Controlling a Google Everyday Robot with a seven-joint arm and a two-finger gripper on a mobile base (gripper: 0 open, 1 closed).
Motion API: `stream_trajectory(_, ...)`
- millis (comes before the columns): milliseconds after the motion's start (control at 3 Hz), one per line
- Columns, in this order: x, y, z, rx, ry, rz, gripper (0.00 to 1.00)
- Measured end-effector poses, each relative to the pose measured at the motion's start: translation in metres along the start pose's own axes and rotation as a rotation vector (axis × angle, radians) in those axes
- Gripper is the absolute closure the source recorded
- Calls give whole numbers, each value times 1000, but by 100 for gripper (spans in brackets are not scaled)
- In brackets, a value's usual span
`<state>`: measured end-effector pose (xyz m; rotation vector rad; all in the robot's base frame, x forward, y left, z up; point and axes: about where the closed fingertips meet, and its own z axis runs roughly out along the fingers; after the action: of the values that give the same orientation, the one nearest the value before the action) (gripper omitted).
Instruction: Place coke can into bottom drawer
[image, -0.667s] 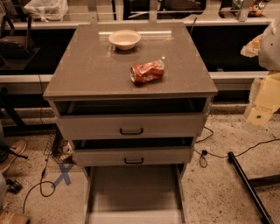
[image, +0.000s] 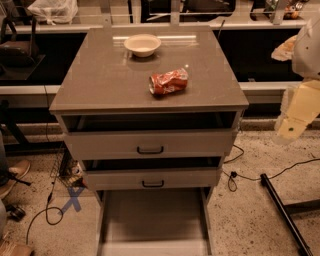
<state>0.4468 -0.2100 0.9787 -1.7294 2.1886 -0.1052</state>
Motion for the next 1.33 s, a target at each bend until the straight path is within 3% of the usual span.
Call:
stream_trajectory(333, -64, -53, 29, 59, -94, -136, 0)
stream_trajectory(667, -123, -89, 62, 74, -132, -242, 0)
stream_trajectory(1000, -172, -112, 110, 29, -130, -316, 0)
stream_trajectory(1333, -200, -123, 161, -23, -85, -345, 0)
